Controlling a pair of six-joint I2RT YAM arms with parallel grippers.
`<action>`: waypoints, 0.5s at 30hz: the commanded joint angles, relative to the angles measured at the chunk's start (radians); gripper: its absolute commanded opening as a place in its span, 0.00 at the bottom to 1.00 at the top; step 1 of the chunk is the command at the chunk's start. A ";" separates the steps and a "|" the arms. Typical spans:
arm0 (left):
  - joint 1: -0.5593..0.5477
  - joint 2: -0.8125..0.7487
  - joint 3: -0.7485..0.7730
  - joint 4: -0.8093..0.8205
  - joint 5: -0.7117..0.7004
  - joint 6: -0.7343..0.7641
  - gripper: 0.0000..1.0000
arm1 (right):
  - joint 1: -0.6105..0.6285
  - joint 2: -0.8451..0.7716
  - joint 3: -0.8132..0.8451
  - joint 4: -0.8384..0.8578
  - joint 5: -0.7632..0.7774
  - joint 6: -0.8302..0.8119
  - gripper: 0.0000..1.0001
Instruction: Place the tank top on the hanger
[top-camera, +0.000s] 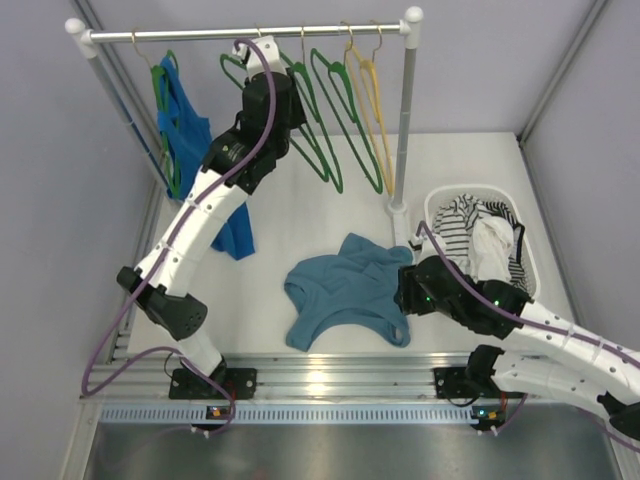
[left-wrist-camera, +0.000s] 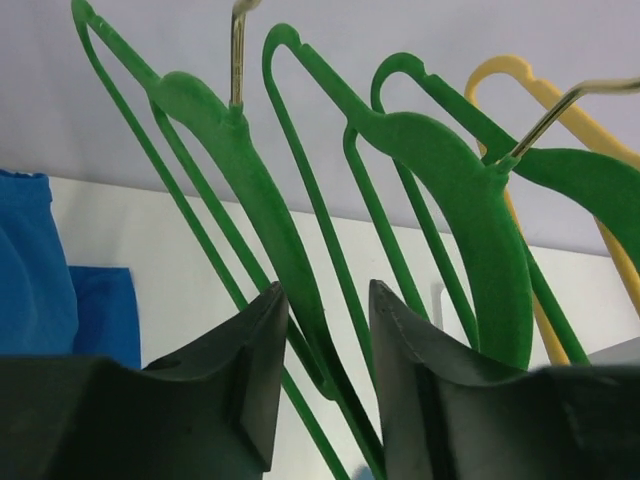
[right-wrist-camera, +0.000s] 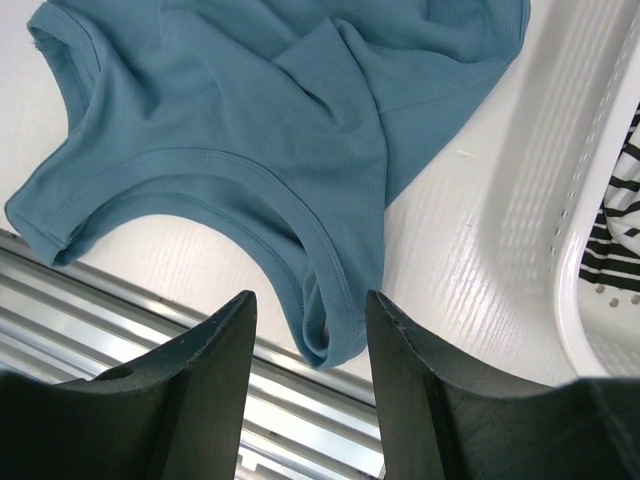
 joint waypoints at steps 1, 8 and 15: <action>0.000 -0.056 -0.027 -0.009 -0.032 0.035 0.41 | 0.017 -0.022 -0.002 0.007 -0.002 -0.017 0.48; 0.001 -0.142 -0.109 -0.024 -0.049 0.063 0.36 | 0.015 -0.024 -0.008 0.015 -0.002 -0.035 0.48; 0.003 -0.185 -0.122 -0.064 -0.087 0.119 0.33 | 0.015 -0.033 -0.017 0.038 -0.021 -0.037 0.48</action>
